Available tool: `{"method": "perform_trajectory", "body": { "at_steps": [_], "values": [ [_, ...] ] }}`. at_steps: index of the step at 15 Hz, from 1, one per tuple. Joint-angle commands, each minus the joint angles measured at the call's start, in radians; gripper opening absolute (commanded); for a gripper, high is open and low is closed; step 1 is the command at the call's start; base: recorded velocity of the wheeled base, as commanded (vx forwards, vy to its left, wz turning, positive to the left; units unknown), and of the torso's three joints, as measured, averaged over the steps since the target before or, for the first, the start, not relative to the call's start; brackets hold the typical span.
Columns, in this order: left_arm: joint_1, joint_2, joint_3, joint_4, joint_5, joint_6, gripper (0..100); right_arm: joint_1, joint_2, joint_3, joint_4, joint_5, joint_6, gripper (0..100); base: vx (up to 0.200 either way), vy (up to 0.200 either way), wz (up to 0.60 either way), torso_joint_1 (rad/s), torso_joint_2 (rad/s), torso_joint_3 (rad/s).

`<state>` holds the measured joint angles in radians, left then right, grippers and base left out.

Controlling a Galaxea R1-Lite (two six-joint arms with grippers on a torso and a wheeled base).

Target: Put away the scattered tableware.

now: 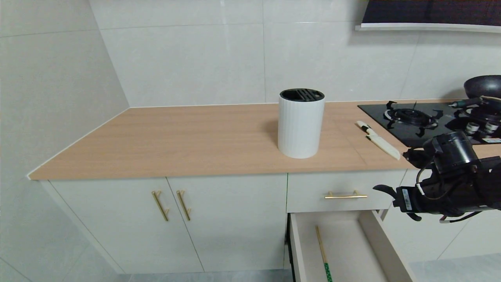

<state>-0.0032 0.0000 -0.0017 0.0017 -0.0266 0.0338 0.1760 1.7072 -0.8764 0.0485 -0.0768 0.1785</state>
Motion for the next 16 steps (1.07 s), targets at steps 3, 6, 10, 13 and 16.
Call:
{"method": "perform_trajectory", "body": {
  "at_steps": [3,6,10,13,16],
  "values": [
    [0.000,0.000,0.000,0.000,0.001,0.000,100,0.000,0.057,0.002,-0.006,-0.008,-0.001,0,0.000,0.000,0.00,-0.199,0.51,0.307],
    [0.000,0.000,0.000,0.000,0.001,0.000,100,0.000,0.088,0.002,-0.007,-0.008,-0.002,0,0.000,0.000,0.00,-0.186,0.50,0.300],
    [0.000,0.000,0.000,0.000,0.001,0.000,100,0.007,0.135,0.019,-0.059,-0.017,-0.002,0,0.000,0.000,0.00,-0.163,0.49,0.314],
    [0.000,0.000,0.000,0.000,-0.001,0.000,100,0.007,0.167,0.027,-0.085,-0.020,-0.002,0,0.000,0.000,0.00,-0.142,0.48,0.330],
    [0.000,0.000,0.000,0.000,-0.001,0.000,100,0.008,0.200,0.028,-0.104,-0.020,-0.002,0,0.000,0.000,0.00,-0.115,0.46,0.342]
  ]
}}
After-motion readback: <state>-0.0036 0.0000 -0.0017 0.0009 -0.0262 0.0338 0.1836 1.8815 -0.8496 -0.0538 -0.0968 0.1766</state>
